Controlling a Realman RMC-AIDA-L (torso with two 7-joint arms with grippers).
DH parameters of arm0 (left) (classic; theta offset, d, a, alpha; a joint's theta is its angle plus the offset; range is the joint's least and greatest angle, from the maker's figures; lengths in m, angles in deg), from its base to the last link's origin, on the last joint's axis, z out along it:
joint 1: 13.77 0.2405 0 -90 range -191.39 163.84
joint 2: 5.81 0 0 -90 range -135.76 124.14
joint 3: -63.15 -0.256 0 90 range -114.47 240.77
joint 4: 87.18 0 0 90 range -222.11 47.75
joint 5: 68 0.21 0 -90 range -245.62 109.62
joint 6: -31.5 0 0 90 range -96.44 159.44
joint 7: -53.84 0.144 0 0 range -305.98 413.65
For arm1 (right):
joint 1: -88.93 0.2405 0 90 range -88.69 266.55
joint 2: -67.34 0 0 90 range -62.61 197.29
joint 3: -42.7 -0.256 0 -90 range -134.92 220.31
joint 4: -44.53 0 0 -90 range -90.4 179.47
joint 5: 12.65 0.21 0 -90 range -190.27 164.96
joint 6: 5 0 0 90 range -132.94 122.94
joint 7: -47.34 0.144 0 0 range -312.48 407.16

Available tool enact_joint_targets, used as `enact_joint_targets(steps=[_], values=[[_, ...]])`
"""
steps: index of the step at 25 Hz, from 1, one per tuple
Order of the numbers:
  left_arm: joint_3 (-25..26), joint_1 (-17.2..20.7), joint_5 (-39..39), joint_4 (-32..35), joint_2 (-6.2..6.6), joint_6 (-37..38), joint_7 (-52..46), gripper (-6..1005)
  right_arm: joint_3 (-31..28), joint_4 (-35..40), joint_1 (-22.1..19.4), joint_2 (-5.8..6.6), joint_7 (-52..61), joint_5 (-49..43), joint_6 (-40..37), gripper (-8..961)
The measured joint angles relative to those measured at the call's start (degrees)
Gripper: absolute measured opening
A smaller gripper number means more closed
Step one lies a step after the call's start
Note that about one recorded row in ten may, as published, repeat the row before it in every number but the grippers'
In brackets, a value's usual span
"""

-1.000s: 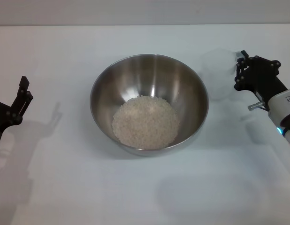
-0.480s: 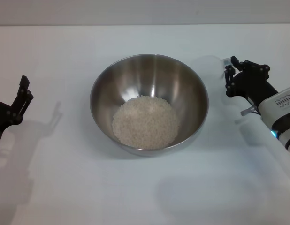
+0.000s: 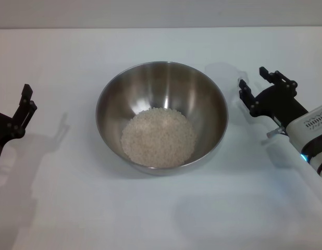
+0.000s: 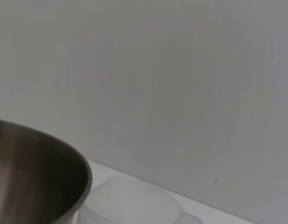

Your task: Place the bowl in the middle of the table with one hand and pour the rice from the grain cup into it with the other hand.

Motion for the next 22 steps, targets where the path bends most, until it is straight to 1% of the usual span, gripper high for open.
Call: enact_joint_targets(steps=[1,6,11,16,19,22], values=[[0.00,0.02,0.00,0.00,0.00,0.00,0.00,863,0.02,-0.11,-0.25,0.00,0.00,0.00,-0.07,470],[0.00,0.11,0.00,0.00,0.00,0.10,0.00,863,1.34,-0.69,-1.71,0.02,0.00,-0.01,-1.33,522],[0.00,0.02,0.00,0.00,0.00,0.17,0.00,863,2.19,-1.18,-4.32,-0.06,-0.01,-0.01,-5.93,574],[0.02,0.00,0.00,0.00,0.00,0.10,0.00,863,2.46,-1.44,-7.60,0.05,-0.01,-0.01,-11.56,575],[0.23,0.00,0.00,0.00,0.00,0.09,0.00,863,2.61,-1.21,-10.07,0.06,-0.01,0.15,-16.91,575],[0.41,0.01,0.00,0.00,0.00,0.12,0.00,863,0.87,-1.19,-12.71,0.12,0.48,0.97,-23.03,574]])
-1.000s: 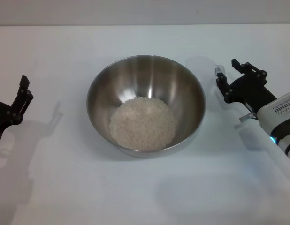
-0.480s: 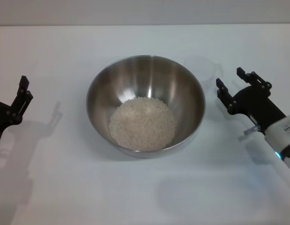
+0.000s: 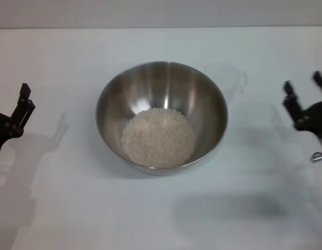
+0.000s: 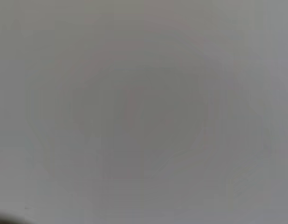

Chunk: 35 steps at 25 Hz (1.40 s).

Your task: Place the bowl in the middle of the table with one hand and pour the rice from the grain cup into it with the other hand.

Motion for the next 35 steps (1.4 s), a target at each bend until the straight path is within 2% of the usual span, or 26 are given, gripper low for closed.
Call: enact_joint_targets(steps=[3,5,8,13,20,35], values=[[-0.01,0.01,-0.46,0.08,0.00,-0.02,0.00,863,-2.51,0.32,-1.68,0.18,1.26,0.58,-4.87,613],[-0.20,-0.09,-1.30,0.17,0.00,-0.05,0.00,863,-6.75,0.45,-3.04,0.10,2.87,0.65,-7.56,689],[-0.32,0.01,-1.85,-0.05,0.00,0.09,0.00,863,-8.96,0.32,-4.03,-0.02,3.33,0.73,-9.57,802],[0.03,0.25,-2.33,0.02,0.01,0.20,-0.03,863,-10.11,0.16,-4.96,-0.15,3.67,2.34,-12.89,819],[0.03,0.28,-4.98,1.16,0.28,-0.20,-0.91,863,-10.78,0.48,-4.63,-0.09,3.92,2.90,-12.72,840],[-0.14,-0.11,-4.97,5.24,0.23,-1.52,-1.76,863,-10.74,-2.87,-4.91,-0.19,3.97,2.90,-15.74,840]])
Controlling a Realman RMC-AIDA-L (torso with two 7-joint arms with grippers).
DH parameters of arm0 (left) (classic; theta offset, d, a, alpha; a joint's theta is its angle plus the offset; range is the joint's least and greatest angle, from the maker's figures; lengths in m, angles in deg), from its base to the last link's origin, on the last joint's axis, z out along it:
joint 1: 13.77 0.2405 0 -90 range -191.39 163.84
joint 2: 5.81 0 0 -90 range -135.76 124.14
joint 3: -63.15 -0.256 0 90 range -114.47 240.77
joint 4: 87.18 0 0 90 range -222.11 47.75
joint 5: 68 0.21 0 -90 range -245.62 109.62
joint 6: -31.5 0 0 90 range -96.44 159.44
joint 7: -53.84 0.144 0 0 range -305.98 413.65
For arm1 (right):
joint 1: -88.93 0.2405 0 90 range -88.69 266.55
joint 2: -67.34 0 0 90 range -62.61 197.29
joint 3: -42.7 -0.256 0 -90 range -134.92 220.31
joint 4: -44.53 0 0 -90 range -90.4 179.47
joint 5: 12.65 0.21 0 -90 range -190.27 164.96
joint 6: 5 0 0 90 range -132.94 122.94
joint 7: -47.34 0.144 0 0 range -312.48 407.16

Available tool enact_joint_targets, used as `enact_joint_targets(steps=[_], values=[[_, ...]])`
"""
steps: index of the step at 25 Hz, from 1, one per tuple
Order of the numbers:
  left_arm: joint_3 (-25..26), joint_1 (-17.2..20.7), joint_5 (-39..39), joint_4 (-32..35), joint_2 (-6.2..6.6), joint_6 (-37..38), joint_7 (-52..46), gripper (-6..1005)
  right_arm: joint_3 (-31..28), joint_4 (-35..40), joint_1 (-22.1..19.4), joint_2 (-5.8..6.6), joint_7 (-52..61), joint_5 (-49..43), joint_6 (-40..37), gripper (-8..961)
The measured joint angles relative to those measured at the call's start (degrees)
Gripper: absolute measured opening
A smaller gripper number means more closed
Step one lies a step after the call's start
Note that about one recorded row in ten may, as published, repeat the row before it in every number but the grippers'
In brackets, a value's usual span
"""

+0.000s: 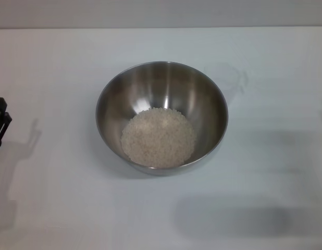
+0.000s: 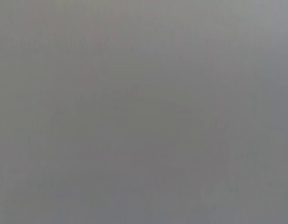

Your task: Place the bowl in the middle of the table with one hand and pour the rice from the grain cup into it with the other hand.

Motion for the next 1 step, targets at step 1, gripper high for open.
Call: enact_joint_targets(steps=[1], values=[[0.00,0.00,0.00,0.00,0.00,0.00,0.00,863,-0.01,-0.02,0.02,-0.01,0.00,0.00,-0.68,840]])
